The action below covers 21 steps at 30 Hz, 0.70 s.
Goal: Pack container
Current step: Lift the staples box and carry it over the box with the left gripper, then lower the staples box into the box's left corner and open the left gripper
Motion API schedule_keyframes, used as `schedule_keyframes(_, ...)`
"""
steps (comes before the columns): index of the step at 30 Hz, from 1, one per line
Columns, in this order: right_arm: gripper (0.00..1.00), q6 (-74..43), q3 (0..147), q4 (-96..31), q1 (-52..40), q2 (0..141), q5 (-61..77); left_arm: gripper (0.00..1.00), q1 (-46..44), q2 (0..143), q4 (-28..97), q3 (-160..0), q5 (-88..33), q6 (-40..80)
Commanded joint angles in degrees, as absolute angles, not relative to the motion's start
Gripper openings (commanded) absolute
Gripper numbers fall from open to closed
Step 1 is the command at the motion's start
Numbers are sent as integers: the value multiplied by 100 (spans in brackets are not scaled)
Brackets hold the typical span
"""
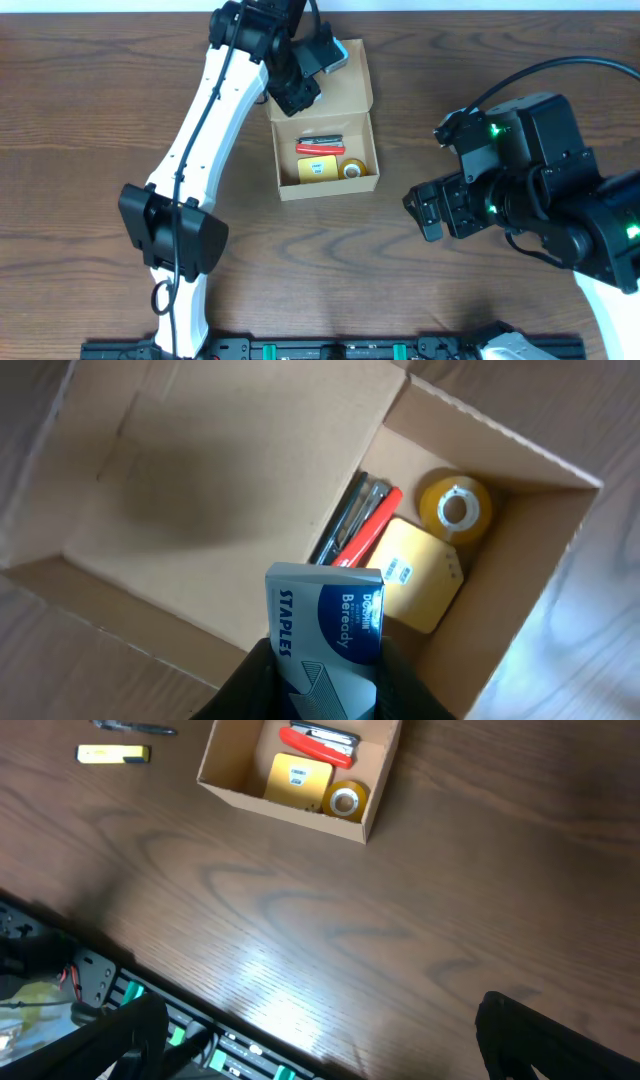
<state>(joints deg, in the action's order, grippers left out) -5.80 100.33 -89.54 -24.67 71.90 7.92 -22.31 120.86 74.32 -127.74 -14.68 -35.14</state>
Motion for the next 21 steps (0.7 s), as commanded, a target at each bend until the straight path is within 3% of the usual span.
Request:
schedule_keyframes(1,99,-506,10042,-8960,-2436,7196,773,6,-2296,12446,7430,-12809,-1511,-2403)
schedule_keyframes(9,99,-506,10042,-8960,-2436,7196,773,6,-2882,12905,7397,-12803,-1337,-823)
schedule_keyframes(16,99,-506,10042,-8960,-2436,7196,773,6,-3179,12916,7485,-12803,-69,1424)
schedule_keyframes(21,99,-506,10042,-8960,-2436,7196,775,6,-3157,12916,7502,-12803,-30,1953)
